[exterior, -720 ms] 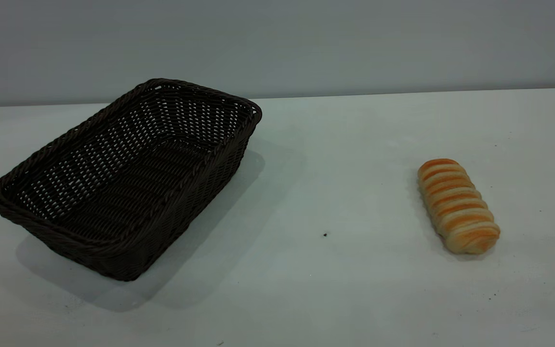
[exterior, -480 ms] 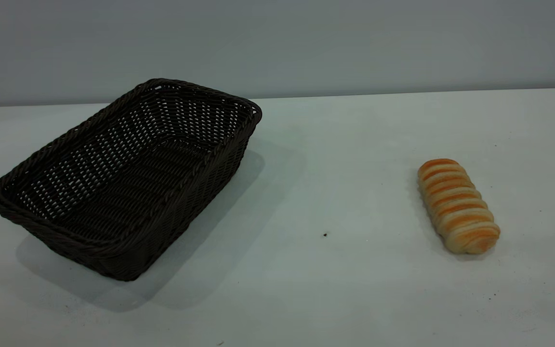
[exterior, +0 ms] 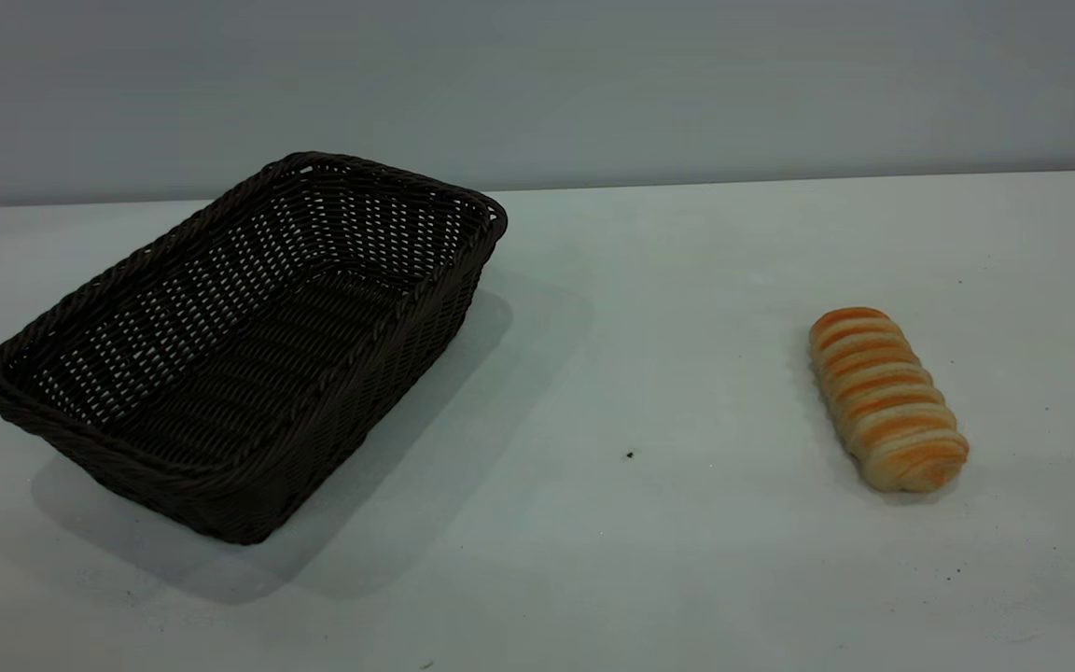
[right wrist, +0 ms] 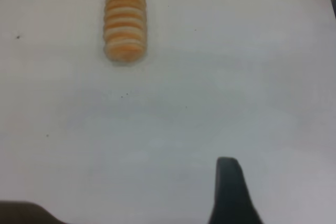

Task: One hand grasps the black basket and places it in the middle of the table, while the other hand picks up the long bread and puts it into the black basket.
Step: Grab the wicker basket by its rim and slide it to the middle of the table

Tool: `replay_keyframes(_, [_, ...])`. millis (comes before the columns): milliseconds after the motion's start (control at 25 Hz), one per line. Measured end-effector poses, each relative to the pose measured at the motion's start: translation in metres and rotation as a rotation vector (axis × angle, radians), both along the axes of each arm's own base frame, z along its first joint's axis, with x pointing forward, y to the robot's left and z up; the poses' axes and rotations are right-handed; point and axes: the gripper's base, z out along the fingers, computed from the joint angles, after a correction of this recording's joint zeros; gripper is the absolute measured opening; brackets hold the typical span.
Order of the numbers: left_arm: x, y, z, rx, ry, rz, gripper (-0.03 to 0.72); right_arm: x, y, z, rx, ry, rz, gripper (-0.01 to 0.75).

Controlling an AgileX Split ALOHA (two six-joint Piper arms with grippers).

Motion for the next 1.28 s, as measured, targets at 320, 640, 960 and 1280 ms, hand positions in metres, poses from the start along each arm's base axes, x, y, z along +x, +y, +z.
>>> replay_keyframes(320, [0.0, 0.0, 0.0, 0.0, 0.0, 0.0, 0.436, 0.0, 0.0, 0.0, 0.0, 0.0, 0.0, 0.465])
replay_keyframes(640, [0.0, 0.0, 0.0, 0.0, 0.0, 0.0, 0.436, 0.0, 0.0, 0.0, 0.0, 0.0, 0.001, 0.465])
replay_keyframes(960, [0.0001, 0.0013, 0.0, 0.0, 0.0, -0.078, 0.436, 0.0, 0.0005, 0.0, 0.0, 0.0, 0.058, 0.465])
replay_keyframes(1280, [0.0004, 0.0031, 0.0, 0.005, 0.0, -0.15, 0.436, 0.0, 0.0012, 0.0, 0.007, 0.0, 0.073, 0.465])
